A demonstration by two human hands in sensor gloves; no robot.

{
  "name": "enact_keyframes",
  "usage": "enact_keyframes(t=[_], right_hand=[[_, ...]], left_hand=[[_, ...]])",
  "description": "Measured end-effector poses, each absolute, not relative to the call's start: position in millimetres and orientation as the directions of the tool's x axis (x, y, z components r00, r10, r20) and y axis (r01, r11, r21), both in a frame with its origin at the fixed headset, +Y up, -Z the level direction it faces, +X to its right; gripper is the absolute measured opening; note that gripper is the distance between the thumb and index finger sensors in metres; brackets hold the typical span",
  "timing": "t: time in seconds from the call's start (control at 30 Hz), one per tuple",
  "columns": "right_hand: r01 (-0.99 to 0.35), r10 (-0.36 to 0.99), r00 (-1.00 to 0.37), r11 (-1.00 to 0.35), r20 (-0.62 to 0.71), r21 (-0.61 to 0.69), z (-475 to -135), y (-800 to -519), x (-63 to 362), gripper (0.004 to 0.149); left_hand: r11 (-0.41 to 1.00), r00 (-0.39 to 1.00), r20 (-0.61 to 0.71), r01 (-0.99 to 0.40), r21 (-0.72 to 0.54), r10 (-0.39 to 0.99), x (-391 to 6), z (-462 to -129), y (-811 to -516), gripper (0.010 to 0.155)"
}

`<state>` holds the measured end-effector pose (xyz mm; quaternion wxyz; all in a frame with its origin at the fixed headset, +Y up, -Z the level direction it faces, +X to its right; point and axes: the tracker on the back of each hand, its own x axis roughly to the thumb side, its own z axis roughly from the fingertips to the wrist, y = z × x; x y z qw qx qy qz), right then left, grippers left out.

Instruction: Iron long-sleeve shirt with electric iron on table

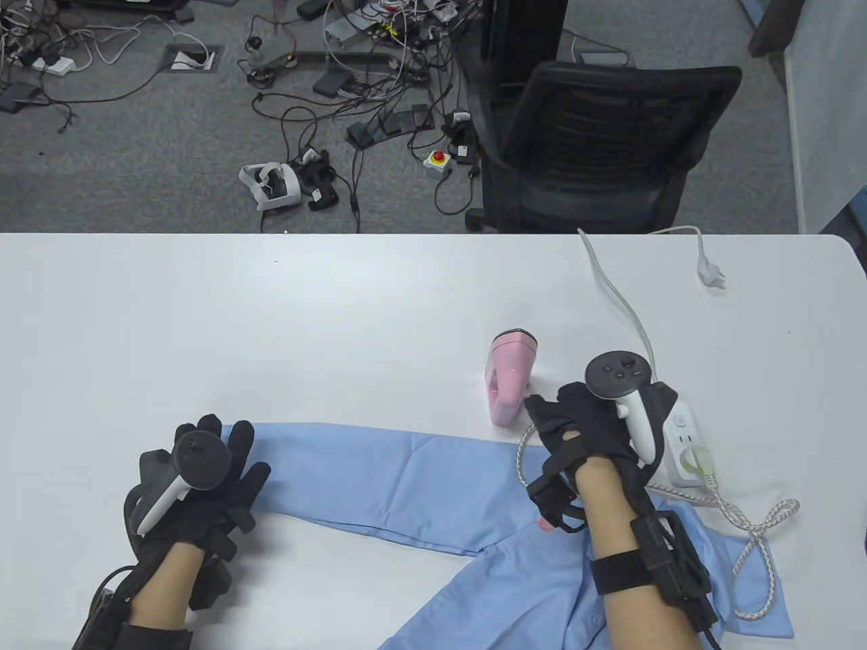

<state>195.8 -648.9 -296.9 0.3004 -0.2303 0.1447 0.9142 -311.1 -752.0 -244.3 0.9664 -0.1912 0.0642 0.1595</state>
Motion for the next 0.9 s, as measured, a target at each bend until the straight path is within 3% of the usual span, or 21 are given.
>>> enact_keyframes(t=[0.17, 0.33, 0.43, 0.7, 0.9], right_hand=[[-0.346, 0.250, -0.801, -0.935, -0.544, 0.081, -301.2, -637.7, 246.2, 0.076], [-0.237, 0.137, -0.798, -0.967, -0.586, 0.096, -307.7, -655.6, 283.9, 0.079], [-0.205, 0.051, -0.797, -0.960, -0.602, 0.190, -312.6, -674.3, 297.4, 0.077], [-0.156, -0.064, -0.772, -0.946, -0.633, 0.286, -326.1, -720.0, 315.6, 0.075], [-0.216, -0.041, -0.758, -0.926, -0.651, 0.310, -332.1, -734.9, 320.4, 0.077]], left_hand=[[0.880, 0.943, -0.183, -0.326, -0.346, 0.278, -311.3, -244.3, -752.3, 0.067], [0.880, 0.946, -0.196, -0.314, -0.355, 0.259, -312.2, -245.7, -754.6, 0.067], [0.878, 0.945, -0.206, -0.314, -0.361, 0.253, -313.7, -246.4, -756.3, 0.067], [0.885, 0.949, -0.190, -0.306, -0.351, 0.253, -310.6, -243.5, -752.4, 0.067], [0.887, 0.953, -0.186, -0.292, -0.358, 0.239, -308.8, -244.5, -752.5, 0.068]])
